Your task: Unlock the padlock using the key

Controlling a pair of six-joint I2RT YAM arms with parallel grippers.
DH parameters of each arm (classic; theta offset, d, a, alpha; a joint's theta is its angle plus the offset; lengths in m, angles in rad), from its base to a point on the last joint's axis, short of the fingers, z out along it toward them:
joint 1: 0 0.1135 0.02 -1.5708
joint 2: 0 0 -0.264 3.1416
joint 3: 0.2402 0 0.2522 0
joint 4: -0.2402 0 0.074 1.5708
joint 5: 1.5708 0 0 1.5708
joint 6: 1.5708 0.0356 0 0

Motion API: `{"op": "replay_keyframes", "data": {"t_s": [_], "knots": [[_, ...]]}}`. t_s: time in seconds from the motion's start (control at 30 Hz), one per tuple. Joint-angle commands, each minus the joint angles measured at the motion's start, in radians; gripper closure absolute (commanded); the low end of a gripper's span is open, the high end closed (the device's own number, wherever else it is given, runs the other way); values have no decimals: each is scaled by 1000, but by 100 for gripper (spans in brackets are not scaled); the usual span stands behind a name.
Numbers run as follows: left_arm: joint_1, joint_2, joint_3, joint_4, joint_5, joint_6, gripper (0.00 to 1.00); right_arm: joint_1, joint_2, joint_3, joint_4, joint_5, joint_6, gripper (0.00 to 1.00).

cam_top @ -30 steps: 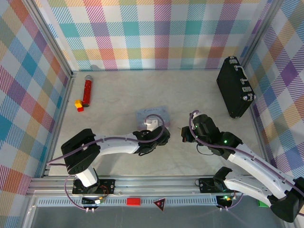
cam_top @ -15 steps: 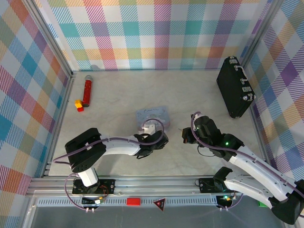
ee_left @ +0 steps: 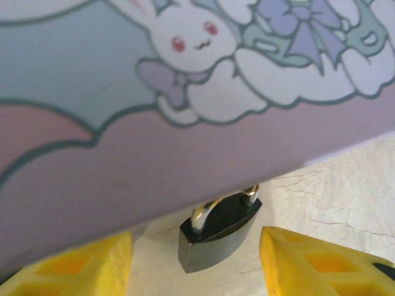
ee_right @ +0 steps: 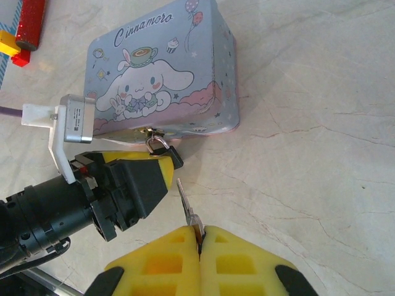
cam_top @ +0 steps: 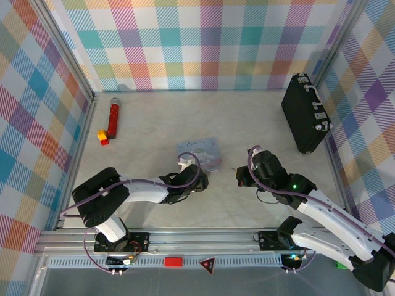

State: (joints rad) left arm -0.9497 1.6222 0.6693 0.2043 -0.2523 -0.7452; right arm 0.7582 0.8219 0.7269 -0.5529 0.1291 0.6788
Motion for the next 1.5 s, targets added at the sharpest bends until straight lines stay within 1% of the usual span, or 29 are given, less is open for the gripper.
{"op": "replay_keyframes", "data": {"t_s": [0.0, 0.1, 0.23, 0.37, 0.6, 0.7, 0.8, 0.9, 1.0, 1.13, 1.27, 1.33, 1.4, 1.47], "knots": [[14, 18, -3, 96, 19, 61, 45, -2, -3, -14, 31, -14, 19, 100], [14, 49, 24, 106, 24, 75, 52, -2, 8, -9, 35, -16, 19, 100], [20, 67, 16, 139, 27, 68, 59, -2, 11, -10, 42, -23, 20, 100], [20, 53, -24, 185, 14, 49, 65, -2, 16, -22, 45, -25, 29, 100], [20, 29, -69, 250, -2, 40, 81, -2, 57, -25, 88, -59, 42, 100], [20, 18, -87, 269, -7, 37, 85, -3, 61, -32, 96, -63, 47, 100], [20, 4, -96, 287, 2, 32, 87, -2, 55, -55, 115, -75, 74, 100], [20, 2, -91, 289, 13, 14, 90, -3, 48, -89, 154, -112, 118, 100], [20, 2, -90, 309, 40, -12, 91, -15, 56, -117, 196, -156, 160, 100], [22, 3, -85, 337, 91, -42, 91, -82, 75, -172, 274, -257, 212, 100], [34, 13, -69, 354, 155, -87, 91, -133, 88, -231, 358, -331, 254, 100], [50, 19, -66, 370, 192, -117, 91, -162, 100, -276, 428, -378, 294, 100], [61, 22, -47, 349, 209, -138, 91, -187, 117, -317, 512, -425, 331, 100], [70, 22, -55, 365, 213, -161, 91, -201, 155, -328, 567, -450, 345, 100]]}}
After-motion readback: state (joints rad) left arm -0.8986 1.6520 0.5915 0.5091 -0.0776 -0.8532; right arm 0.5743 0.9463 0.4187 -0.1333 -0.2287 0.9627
